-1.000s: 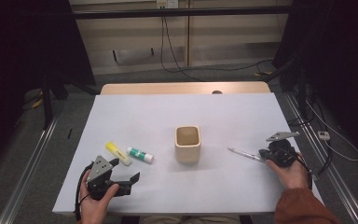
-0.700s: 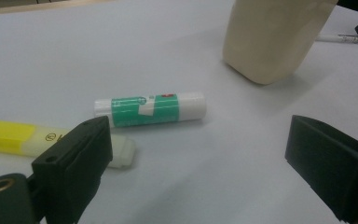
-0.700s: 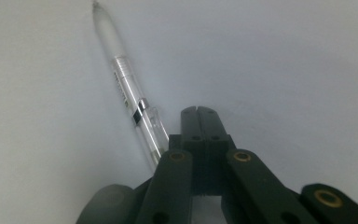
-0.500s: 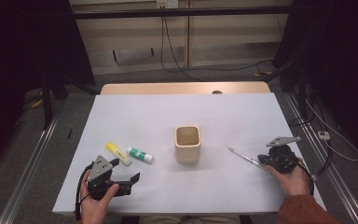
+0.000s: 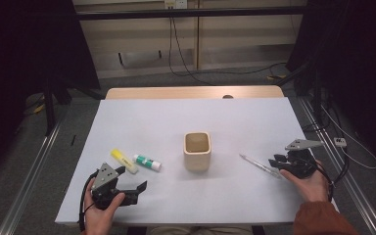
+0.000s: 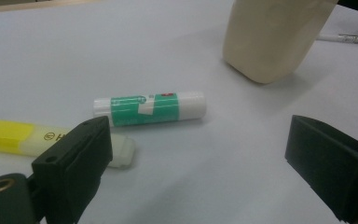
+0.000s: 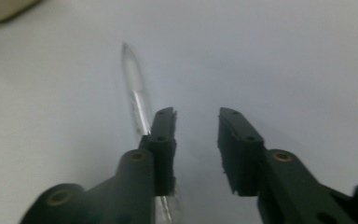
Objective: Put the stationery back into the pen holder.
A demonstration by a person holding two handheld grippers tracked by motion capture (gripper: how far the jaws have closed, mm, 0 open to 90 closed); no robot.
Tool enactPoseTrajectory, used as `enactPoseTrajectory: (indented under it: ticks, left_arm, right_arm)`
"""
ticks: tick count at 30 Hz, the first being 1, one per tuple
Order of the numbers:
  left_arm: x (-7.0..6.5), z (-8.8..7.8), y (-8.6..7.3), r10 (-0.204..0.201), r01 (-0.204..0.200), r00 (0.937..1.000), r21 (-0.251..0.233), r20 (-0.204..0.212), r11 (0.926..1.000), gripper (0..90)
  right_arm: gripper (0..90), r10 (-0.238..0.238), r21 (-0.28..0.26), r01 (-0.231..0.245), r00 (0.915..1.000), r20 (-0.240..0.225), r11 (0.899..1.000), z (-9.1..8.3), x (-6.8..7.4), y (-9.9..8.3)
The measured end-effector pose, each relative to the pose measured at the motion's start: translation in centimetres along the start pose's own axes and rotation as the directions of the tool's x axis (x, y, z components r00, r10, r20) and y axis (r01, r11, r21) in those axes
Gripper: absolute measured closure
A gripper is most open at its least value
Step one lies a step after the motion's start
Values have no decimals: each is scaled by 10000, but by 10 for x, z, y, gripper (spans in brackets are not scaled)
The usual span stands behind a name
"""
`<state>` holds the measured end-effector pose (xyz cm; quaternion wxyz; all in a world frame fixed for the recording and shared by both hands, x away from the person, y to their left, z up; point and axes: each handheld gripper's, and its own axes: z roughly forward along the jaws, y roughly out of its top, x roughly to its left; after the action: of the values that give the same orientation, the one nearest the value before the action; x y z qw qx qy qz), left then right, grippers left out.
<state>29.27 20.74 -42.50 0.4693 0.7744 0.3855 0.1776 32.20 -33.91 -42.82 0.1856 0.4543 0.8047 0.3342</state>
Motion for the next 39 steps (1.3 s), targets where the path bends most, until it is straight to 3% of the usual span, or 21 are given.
enactPoseTrajectory:
  ticks: [3, 8, 10, 14, 19, 23, 39]
  left_arm:
    - [0, 0, 0, -5, 5, 10000, 8, 6, 10000, 73]
    - [1, 1, 0, 25, -25, 10000, 33, -27, 10000, 73]
    - [0, 1, 0, -25, 25, 10000, -10, -18, 10000, 73]
    - [0, 0, 0, -21, 21, 10000, -21, -22, 10000, 73]
    - [1, 0, 0, 7, -7, 10000, -34, -19, 10000, 73]
    - [1, 0, 0, -4, 4, 10000, -30, -1, 10000, 73]
    - [0, 0, 0, 4, -5, 10000, 21, 30, 10000, 73]
  right_arm:
    - [424, -269, -84, 267, 9995, -180, 9996, 0, 5, 6]
    - [218, -505, 413, 531, 9968, -612, 9977, 7, 10, 21]
    - [183, -640, 474, 671, 9958, -651, 9966, 10, 11, 28]
    - [124, -864, 1082, 954, 9926, -853, 9895, 20, 11, 44]
    - [120, -1166, 1914, 1371, 9865, -1146, 9719, 41, 13, 59]
    - [225, -1240, 2337, 1550, 9820, -1422, 9599, 49, 16, 57]
    - [593, -1618, 2857, 2045, 9728, -1658, 9362, 56, 19, 57]
